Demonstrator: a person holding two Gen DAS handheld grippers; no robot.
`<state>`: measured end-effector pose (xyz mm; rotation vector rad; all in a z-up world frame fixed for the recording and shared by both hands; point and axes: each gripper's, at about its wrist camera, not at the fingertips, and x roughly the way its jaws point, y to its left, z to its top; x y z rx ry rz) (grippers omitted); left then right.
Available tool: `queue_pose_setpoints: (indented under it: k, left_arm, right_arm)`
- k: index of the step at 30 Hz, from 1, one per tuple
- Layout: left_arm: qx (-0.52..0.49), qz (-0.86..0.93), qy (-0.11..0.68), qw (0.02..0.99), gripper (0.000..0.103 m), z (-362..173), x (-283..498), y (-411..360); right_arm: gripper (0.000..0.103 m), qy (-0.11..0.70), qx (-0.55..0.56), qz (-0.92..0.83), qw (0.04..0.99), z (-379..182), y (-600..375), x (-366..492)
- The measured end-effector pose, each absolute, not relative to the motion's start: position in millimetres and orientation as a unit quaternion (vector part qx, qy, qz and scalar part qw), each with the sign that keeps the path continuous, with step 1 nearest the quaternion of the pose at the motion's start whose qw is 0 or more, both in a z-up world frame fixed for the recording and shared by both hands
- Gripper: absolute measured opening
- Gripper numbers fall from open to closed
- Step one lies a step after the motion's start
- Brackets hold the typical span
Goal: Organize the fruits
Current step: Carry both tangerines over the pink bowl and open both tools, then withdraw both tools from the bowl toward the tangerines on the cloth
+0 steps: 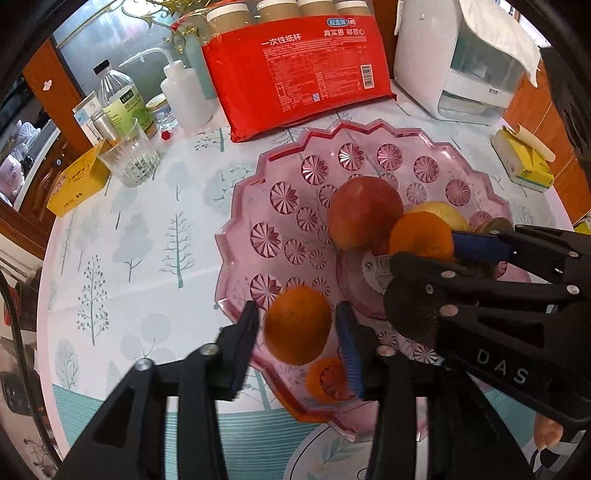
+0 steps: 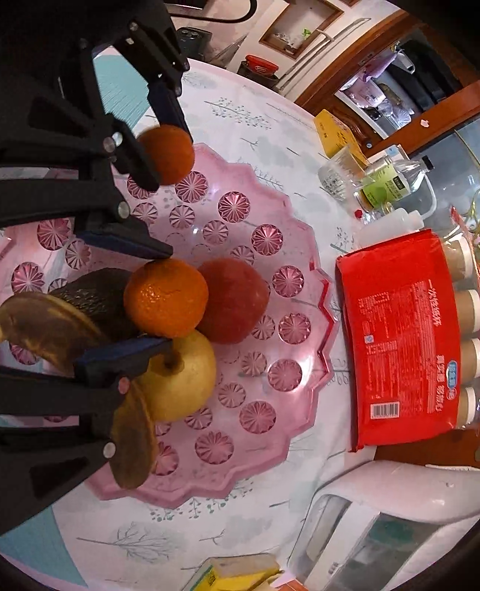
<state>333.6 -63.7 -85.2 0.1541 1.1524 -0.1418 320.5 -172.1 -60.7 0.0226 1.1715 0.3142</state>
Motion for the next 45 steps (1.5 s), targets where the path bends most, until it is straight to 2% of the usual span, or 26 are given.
queue_pose_setpoints:
  k: [2, 5, 22, 45]
  left_arm:
    - [0.074, -0.064, 0.537, 0.838, 0.071, -83.7, 333.0, -64.1]
    - [0.075, -0.06, 0.528, 0.844, 0.086, -81.3, 333.5, -63.9]
    - [0.045, -0.067, 0.537, 0.84, 0.086, -72.0, 320.0, -56.1]
    - [0.038, -0.079, 0.509, 0.856, 0.086, -19.4, 256.0, -39.6]
  right_arm:
    - [0.043, 0.552, 0.011, 0.151, 0.82, -61.1, -171.7, 322.2]
    - [0.046, 0.545, 0.019, 0.157, 0.823, -58.3, -173.9, 321.9]
    - [0.048, 0.509, 0.051, 0.157, 0.845, -32.1, -185.7, 300.7]
    - [0.048, 0.463, 0.075, 0.153, 0.87, 21.5, -185.0, 235.7]
